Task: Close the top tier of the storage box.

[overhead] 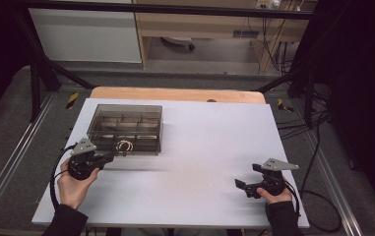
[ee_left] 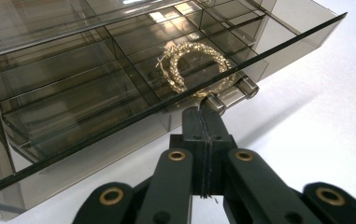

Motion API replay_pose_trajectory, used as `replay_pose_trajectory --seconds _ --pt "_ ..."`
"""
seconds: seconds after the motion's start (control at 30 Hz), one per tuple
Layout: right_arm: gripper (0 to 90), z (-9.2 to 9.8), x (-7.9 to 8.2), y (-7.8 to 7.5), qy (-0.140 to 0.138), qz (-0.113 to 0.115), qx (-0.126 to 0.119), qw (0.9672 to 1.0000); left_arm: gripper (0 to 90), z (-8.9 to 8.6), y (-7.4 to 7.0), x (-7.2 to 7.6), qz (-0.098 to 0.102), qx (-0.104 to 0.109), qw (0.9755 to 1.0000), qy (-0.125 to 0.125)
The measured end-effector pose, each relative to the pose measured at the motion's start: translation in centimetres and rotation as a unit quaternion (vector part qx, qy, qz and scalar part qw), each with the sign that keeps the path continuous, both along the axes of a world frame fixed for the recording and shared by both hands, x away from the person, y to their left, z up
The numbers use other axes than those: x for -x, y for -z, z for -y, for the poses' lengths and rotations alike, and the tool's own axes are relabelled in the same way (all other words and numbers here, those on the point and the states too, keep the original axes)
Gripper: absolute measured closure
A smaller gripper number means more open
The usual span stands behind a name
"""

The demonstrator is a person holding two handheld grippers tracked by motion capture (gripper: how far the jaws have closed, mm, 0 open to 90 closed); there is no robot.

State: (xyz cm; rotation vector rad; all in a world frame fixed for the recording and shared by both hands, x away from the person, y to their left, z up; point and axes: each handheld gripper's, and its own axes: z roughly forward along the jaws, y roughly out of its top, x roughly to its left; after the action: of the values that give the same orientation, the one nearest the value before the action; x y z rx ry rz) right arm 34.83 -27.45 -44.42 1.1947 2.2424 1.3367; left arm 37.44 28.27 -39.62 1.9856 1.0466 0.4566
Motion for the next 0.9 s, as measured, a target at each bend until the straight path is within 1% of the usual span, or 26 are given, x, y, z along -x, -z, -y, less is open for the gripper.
replay_pose_trajectory --seconds 0.23,0.43,0.5,0.9 --pt "1.0 0.0 0.0 0.0 -0.001 0.000 0.000 1.0000 89.8 0.1 0.0 -0.3 -0.001 0.002 1.0000 0.001" --pt "0.9 0.0 0.0 0.0 0.000 0.000 -0.002 1.0000 89.7 0.2 0.1 -0.7 0.001 -0.004 1.0000 -0.002" --pt "1.0 0.0 0.0 0.0 0.000 0.000 0.000 1.0000 89.8 0.2 0.1 -0.8 -0.002 -0.001 1.0000 0.000" --pt "0.9 0.0 0.0 0.0 0.000 0.000 0.000 1.0000 89.8 0.1 0.2 -1.3 -0.001 0.006 1.0000 -0.004"
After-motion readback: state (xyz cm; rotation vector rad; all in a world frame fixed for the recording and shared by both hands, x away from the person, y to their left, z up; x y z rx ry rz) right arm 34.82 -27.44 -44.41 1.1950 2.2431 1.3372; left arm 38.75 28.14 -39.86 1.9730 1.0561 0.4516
